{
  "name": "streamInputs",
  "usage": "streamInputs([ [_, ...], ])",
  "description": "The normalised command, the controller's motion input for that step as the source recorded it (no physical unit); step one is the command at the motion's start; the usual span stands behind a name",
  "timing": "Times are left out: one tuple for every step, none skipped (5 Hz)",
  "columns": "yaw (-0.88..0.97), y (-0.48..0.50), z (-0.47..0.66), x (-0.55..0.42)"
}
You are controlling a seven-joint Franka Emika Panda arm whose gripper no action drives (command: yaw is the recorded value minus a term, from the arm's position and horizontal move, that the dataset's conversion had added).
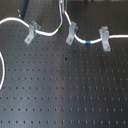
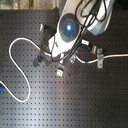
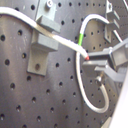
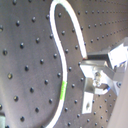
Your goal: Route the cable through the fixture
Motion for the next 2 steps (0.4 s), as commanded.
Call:
streamInputs([
  [0.10,0.147,0.42,-0.013],
  [0.07,0.141,0.27,-0.027],
])
